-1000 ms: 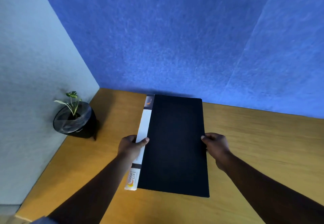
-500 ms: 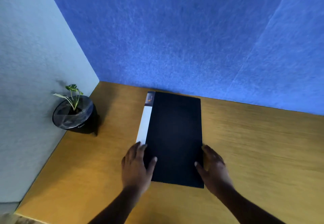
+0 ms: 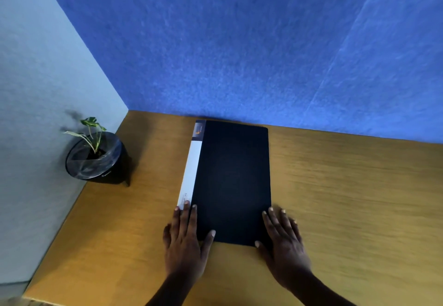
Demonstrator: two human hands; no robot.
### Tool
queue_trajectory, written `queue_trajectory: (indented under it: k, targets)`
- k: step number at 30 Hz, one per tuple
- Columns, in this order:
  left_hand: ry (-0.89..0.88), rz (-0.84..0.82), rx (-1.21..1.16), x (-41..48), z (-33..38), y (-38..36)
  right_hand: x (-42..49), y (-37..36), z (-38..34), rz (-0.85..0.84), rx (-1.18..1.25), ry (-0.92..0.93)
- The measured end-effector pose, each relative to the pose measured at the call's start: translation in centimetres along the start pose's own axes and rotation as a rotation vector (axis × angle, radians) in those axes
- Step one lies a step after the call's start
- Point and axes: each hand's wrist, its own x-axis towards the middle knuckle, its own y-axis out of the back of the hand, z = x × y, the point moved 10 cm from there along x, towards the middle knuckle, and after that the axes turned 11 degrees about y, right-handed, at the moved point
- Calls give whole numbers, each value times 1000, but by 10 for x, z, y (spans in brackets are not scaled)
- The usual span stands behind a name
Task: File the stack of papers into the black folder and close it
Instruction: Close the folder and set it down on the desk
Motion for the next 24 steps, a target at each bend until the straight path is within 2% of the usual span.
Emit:
queue_trajectory:
  k: [18,24]
  targets:
    - [5,-14,12,14,-5,17,11,7,-12,-21,39,86]
    - [66,34,-24,6,1,31,-8,37,11,106,160,-7]
